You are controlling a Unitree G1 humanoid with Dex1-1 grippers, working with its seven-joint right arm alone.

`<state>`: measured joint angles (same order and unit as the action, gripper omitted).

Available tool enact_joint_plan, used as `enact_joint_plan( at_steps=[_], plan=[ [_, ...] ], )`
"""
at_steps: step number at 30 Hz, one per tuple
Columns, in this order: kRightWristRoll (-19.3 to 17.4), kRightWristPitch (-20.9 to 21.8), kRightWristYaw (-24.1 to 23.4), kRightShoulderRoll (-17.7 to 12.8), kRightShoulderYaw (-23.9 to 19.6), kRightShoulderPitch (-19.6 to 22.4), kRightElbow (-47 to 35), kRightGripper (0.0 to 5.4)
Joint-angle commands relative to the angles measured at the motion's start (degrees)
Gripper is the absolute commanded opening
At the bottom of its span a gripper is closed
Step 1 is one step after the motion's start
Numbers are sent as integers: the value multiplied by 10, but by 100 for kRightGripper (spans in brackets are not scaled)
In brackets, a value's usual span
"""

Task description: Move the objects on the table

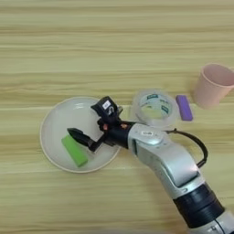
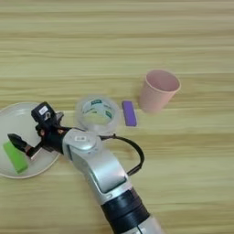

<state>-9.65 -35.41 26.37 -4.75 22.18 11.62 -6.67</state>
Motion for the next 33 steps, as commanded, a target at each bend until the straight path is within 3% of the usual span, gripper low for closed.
enact_joint_plan(
  at_steps=[1, 8, 19, 27, 33],
  plan=[
    [3, 3, -16, 26, -11, 48, 12, 538],
    [17, -2, -37, 39, -18, 60, 63, 538],
    [115, 123, -130, 39, -32, 92, 172, 538],
    [143, 177, -163, 44, -52, 128, 247, 538],
    [156, 244, -202, 42, -82, 183, 374, 538]
  ],
)
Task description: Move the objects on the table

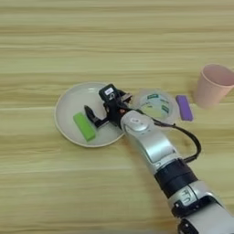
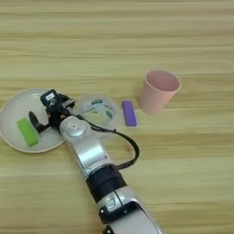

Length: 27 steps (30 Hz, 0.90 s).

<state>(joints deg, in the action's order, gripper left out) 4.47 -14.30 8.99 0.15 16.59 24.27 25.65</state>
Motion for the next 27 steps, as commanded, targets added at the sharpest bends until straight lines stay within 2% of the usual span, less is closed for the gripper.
enact_joint_plan(
  at_steps=[1, 11, 15, 18, 21, 27],
  plan=[
    [15, 43, -33, -6, -31, 64, 72, 538],
    [4, 119, -49, 4, -84, 153, 267, 538],
    [4, 145, -45, 9, -95, 170, 302, 538],
    [-2, 164, -30, 15, -101, 165, 288, 538],
    [-2, 192, -18, 20, -96, 143, 241, 538],
    [10, 216, -5, 25, -74, 69, 115, 538]
  ],
)
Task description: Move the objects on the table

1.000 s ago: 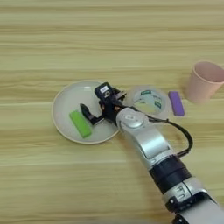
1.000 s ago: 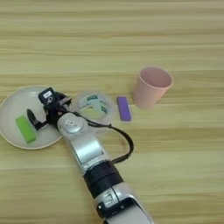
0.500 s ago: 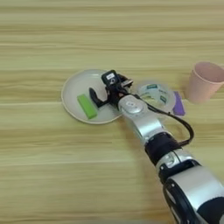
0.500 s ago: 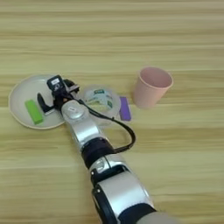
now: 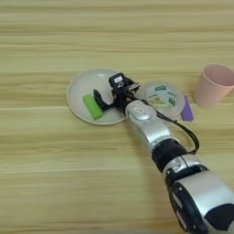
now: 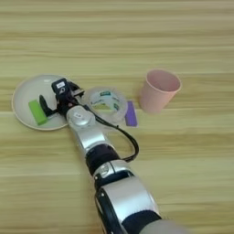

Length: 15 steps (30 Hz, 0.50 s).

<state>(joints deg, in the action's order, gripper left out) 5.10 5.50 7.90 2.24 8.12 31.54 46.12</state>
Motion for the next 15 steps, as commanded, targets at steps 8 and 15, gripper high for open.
enact_joint_plan(
  at_steps=[8, 15],
  plan=[
    [7, -7, 14, 10, 28, -55, -191, 538],
    [9, -37, 12, 7, 32, -76, -246, 538]
  ],
)
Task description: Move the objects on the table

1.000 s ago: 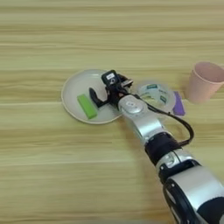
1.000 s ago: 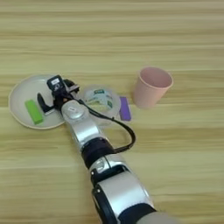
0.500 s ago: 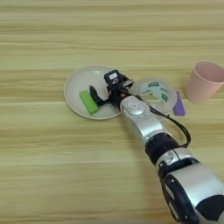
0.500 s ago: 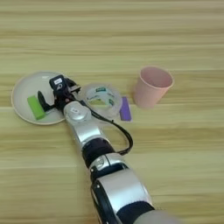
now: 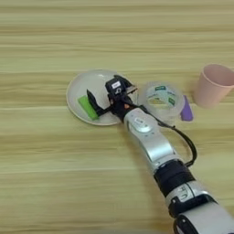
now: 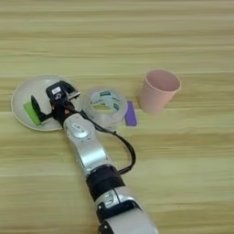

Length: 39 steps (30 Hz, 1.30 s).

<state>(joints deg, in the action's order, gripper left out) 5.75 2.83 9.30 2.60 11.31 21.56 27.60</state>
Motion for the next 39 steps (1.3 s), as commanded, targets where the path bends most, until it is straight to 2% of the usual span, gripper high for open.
enact_joint_plan(
  at_steps=[1, 9, 14, 22, 31, 39],
  plan=[
    [3, -22, 1, 1, 2, 17, -76, 538],
    [-8, -139, 44, -2, 20, -25, -169, 538],
    [-4, -176, 59, -5, 32, -33, -180, 538],
    [0, -187, 66, -7, 44, -31, -171, 538],
    [15, -167, 53, -13, 44, -2, -96, 538],
    [23, -150, 55, -18, 47, 5, -68, 430]
  ],
)
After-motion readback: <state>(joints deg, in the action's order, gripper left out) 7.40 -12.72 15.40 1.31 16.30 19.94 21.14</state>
